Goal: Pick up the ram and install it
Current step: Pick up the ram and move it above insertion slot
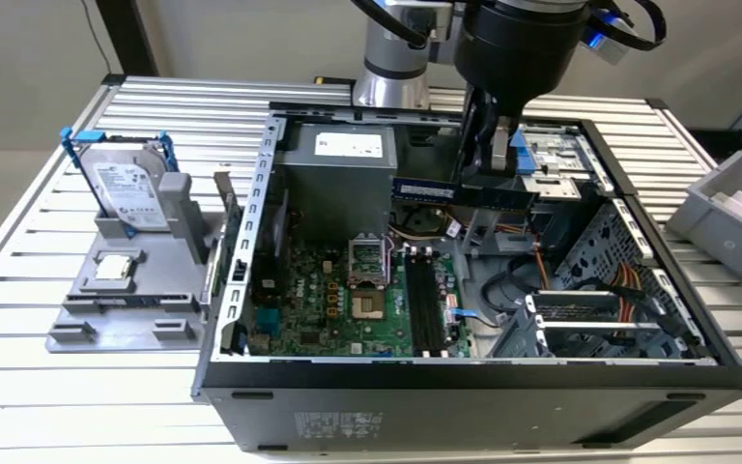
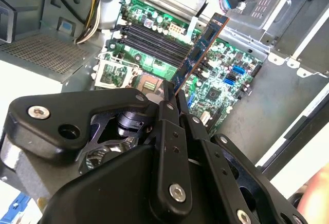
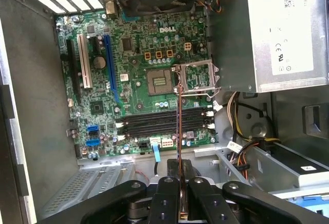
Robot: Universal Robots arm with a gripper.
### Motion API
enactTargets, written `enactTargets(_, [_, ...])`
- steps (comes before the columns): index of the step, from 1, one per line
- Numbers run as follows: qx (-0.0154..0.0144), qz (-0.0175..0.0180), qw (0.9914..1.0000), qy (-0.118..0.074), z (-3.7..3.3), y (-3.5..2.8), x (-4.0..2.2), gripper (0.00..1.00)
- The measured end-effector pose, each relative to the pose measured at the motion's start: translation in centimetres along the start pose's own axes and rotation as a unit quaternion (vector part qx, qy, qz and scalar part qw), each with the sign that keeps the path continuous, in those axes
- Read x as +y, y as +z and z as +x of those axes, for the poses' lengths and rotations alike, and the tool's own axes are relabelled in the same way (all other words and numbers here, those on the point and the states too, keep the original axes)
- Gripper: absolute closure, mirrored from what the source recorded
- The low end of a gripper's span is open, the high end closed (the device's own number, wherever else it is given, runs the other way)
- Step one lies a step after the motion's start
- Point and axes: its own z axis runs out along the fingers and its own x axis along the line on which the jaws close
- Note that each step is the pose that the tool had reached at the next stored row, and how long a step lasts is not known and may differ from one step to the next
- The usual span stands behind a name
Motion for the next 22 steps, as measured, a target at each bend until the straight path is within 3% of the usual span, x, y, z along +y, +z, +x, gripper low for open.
enactTargets(9, [0.0, 0.0001, 1.0, 0.003, 0.0, 0.0, 0.0, 1.0])
enactTargets(22, [0.0004, 0.0009, 0.99951, 0.031, 0.0, 0.0, 0.0, 1.0])
